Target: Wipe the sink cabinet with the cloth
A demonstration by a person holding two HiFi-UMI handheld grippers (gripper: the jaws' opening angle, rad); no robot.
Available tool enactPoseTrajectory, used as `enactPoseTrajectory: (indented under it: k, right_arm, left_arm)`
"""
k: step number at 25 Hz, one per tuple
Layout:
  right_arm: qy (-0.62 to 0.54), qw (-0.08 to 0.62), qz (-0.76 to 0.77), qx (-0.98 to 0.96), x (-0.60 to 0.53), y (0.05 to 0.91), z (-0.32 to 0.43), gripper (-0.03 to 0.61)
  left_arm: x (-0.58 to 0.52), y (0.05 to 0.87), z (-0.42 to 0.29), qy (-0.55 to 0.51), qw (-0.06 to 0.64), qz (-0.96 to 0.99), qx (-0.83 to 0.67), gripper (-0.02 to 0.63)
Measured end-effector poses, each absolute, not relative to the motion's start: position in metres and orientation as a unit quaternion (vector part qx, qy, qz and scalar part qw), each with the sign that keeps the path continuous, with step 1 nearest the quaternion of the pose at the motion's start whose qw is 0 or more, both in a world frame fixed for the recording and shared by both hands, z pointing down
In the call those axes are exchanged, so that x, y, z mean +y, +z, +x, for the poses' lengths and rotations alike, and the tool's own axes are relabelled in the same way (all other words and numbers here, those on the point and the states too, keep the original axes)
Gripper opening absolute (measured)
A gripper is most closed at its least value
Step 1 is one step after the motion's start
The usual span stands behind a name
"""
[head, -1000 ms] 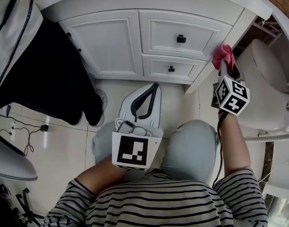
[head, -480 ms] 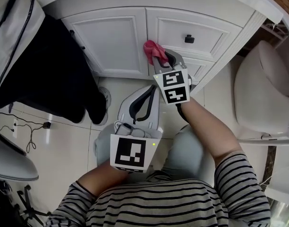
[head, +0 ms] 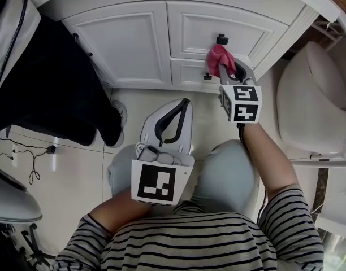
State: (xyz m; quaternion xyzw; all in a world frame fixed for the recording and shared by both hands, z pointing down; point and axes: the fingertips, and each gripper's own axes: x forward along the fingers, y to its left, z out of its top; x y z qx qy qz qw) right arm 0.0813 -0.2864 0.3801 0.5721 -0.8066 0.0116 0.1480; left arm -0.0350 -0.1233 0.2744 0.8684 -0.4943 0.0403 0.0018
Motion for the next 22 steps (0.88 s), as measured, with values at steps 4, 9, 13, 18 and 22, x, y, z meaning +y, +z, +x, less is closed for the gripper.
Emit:
enactPoseTrajectory:
  k: [4,9,13,18,22]
  right_arm:
    - [0.029,0.13,0.62,-0.773,-0.282,0.383,0.148,0.084]
    - [0.052,0.113,0.669,-0.733,-0.275,0.385,0.213,0.086]
    - [0.082,0.106,0.718,-0.683,-0.267,0.392,0.263,0.083]
    - [0.056,0.097,0.685,-0.72,-0.243,0.369,0.229,0.081]
    - [0.048,0.096,0.569,-0.815,-0.241,0.363,0.115,0.081]
  left_arm:
    - [-0.122,0.275,-0.032,0.041,-0.002,0.869,-0.492,-0.002]
    - [-0.122,0.274,-0.033,0.045,-0.001,0.867,-0.497,-0.002]
    - [-0.12,0.273,-0.032,0.047,-0.009,0.866,-0.498,-0.002]
    - [-0.118,0.27,-0.033,0.043,-0.011,0.865,-0.5,-0.002]
    - [-0.118,0.268,-0.033,0.039,-0.018,0.866,-0.499,-0.002]
